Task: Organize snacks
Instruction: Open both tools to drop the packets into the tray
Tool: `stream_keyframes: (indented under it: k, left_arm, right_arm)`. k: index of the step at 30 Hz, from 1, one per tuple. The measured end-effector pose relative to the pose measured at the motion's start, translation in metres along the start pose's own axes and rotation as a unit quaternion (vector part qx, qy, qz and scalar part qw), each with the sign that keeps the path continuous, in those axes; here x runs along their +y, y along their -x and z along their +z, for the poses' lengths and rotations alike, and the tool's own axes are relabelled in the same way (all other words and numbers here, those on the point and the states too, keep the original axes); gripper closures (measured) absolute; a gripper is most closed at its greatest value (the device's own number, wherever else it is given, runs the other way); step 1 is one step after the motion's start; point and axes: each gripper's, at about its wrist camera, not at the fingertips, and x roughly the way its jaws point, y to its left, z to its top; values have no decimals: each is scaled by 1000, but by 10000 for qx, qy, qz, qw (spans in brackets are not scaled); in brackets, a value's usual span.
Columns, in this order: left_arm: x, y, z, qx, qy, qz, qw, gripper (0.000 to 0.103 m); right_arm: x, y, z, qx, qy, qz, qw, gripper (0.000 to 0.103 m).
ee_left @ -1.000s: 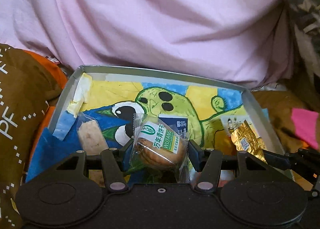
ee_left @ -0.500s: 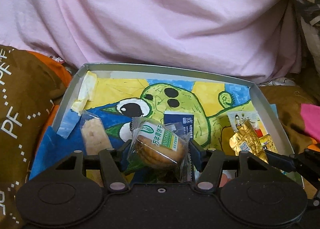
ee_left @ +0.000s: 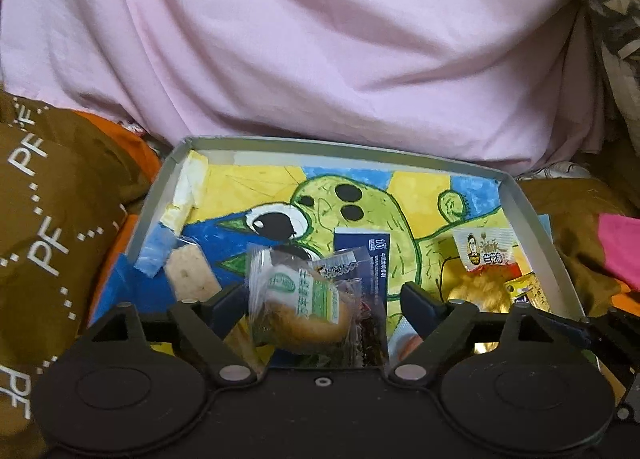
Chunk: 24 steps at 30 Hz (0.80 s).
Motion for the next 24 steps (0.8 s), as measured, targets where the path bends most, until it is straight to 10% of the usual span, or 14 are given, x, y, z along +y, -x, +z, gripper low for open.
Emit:
stream_keyframes:
  k: [24]
  left_arm:
    - [16, 151, -40, -1160, 220, 134, 9929, 1]
  right_arm:
    - [0, 130, -21, -1380, -683, -82, 9880, 0]
